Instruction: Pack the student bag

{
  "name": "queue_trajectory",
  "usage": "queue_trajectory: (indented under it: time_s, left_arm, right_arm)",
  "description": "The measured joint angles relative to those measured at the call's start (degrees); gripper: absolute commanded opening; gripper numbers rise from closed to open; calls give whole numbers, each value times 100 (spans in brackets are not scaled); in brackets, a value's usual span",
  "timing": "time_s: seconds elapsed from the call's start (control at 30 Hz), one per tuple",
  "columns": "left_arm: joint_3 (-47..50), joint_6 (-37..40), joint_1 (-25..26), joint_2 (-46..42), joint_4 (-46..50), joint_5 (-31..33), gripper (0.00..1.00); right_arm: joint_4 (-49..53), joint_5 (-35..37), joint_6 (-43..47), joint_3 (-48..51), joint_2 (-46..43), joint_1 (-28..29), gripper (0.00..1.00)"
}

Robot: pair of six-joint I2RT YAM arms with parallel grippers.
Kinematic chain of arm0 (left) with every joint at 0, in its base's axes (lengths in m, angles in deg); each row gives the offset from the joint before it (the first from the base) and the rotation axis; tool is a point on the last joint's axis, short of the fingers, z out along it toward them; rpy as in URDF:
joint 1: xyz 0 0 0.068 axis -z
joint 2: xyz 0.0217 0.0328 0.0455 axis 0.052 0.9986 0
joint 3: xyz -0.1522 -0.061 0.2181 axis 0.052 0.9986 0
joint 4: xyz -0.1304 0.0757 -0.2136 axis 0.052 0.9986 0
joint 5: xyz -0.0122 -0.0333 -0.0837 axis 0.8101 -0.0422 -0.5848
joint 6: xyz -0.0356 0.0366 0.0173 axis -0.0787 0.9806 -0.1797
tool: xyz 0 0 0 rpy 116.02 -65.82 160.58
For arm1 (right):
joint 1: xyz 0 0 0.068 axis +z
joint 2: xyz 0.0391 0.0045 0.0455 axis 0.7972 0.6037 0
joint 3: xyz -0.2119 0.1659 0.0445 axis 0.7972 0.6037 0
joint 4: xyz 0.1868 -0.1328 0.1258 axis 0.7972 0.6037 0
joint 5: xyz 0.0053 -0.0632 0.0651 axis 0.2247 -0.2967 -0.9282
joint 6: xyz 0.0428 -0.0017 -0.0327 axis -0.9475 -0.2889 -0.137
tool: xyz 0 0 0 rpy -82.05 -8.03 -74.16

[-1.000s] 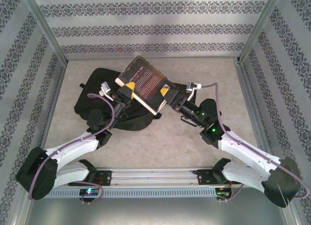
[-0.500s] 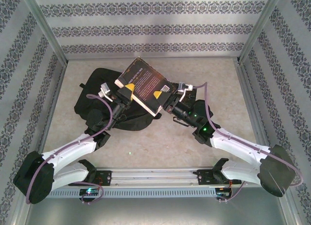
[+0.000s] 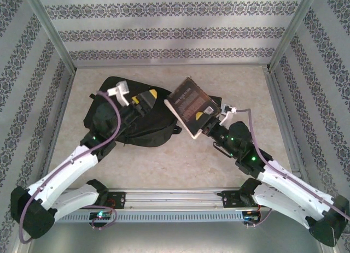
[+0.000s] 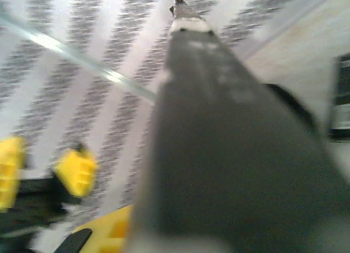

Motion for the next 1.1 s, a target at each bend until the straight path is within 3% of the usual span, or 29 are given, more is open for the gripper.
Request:
queue_trajectory:
  time_s: [0.2, 0.43, 1.1]
  left_arm:
    - [-1338, 1633, -4, 1563, 2033, -358, 72]
    - [-2350, 2955, 31, 3257, 3864, -393, 72]
    - [-3021, 3875, 487, 4308, 5062, -122, 65]
  right_arm:
    - [1832, 726, 407, -4, -415, -153, 0]
    - [2337, 861, 579, 127, -894, -444, 0]
    - [2420, 212, 568, 546, -1021, -1217, 0]
